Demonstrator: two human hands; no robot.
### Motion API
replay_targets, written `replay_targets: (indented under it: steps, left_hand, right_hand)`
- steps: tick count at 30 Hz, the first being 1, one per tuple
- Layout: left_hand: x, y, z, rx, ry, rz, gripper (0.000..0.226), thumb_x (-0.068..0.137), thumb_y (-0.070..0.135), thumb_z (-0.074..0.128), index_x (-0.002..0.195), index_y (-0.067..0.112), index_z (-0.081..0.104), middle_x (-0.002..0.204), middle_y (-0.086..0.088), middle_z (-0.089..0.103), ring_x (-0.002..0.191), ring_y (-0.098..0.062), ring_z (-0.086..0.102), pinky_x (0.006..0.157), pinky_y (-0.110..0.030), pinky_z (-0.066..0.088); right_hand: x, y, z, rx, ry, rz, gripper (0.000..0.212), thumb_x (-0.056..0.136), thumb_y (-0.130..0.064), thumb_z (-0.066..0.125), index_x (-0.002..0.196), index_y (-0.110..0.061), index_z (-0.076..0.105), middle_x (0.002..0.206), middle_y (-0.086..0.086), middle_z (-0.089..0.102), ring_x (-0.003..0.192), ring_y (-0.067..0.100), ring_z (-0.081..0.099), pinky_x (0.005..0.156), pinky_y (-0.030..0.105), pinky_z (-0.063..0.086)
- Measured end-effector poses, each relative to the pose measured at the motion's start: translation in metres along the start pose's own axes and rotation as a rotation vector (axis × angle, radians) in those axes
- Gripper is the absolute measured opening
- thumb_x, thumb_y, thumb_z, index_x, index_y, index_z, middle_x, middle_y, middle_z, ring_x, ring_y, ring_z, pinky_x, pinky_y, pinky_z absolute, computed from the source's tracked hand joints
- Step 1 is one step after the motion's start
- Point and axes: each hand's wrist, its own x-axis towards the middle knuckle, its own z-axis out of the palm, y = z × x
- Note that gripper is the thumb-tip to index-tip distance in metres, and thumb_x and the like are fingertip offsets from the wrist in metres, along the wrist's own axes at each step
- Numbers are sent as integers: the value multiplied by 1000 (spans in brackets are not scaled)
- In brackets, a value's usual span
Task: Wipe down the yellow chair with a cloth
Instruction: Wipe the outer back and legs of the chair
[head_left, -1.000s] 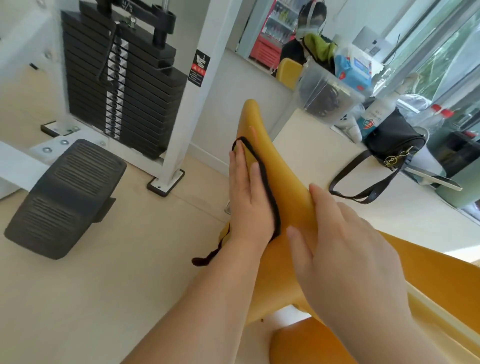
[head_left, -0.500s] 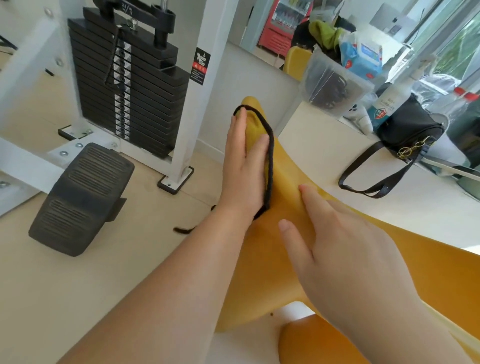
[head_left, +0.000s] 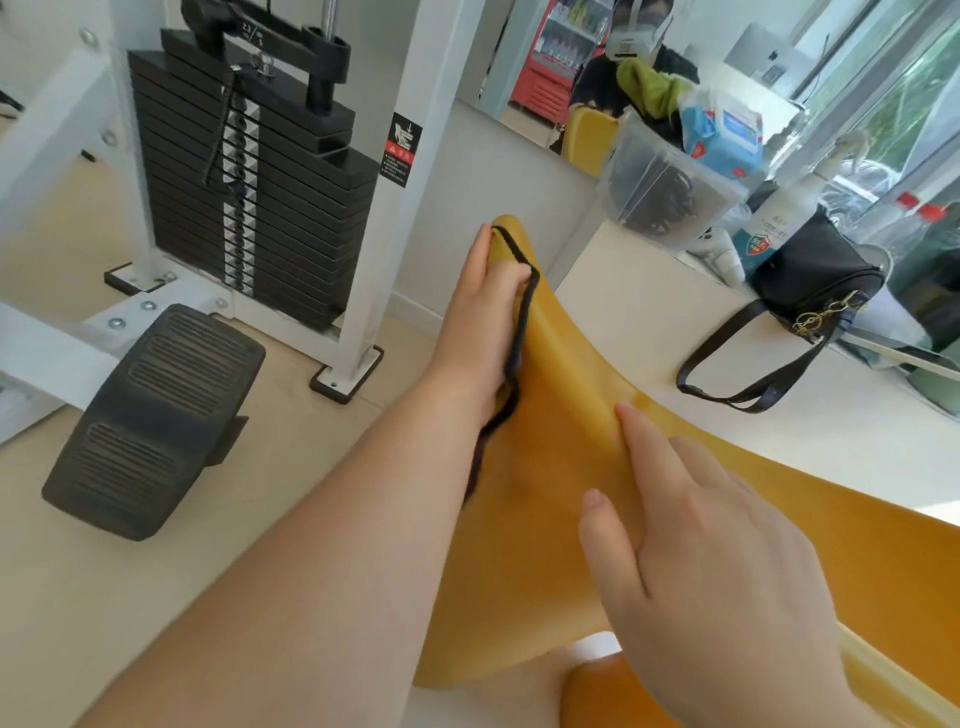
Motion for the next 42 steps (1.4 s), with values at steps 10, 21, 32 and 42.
replay_targets:
  steps: [10, 21, 32, 42]
  left_hand:
    - [-112, -21, 34, 154, 93, 217, 70, 94, 53, 32, 158, 49, 3, 165, 29, -2, 150, 9, -1, 127, -39, 11]
    - [-57, -2, 14, 175, 83, 97, 54, 108, 46, 30, 160, 40, 19, 165, 15, 24, 151, -5, 23, 126, -40, 19]
    - [-60, -31, 13, 30, 82, 117, 75, 82, 67, 44, 151, 57, 19, 165, 19, 22, 152, -9, 22, 122, -52, 25]
    - [-112, -29, 30, 197, 75, 188, 70, 88, 66, 33, 150, 62, 0, 167, 22, -6, 155, -6, -4, 125, -52, 12]
  right_hand:
    - [-1, 2, -7, 110, -79, 0, 62, 86, -39, 38, 140, -17, 59, 75, -9, 53, 63, 14, 54, 51, 19, 31]
    - [-3, 4, -3, 39, -38, -31, 63, 91, -43, 37, 140, -10, 59, 80, -3, 60, 68, 20, 60, 54, 28, 37]
    - [-4, -2, -4, -80, -74, -20, 68, 94, -49, 36, 146, -8, 51, 96, 1, 69, 78, 21, 67, 60, 27, 40]
    - [-4, -4, -6, -33, -133, 10, 73, 89, -58, 22, 155, -29, 35, 123, -13, 57, 100, 4, 52, 72, 14, 33]
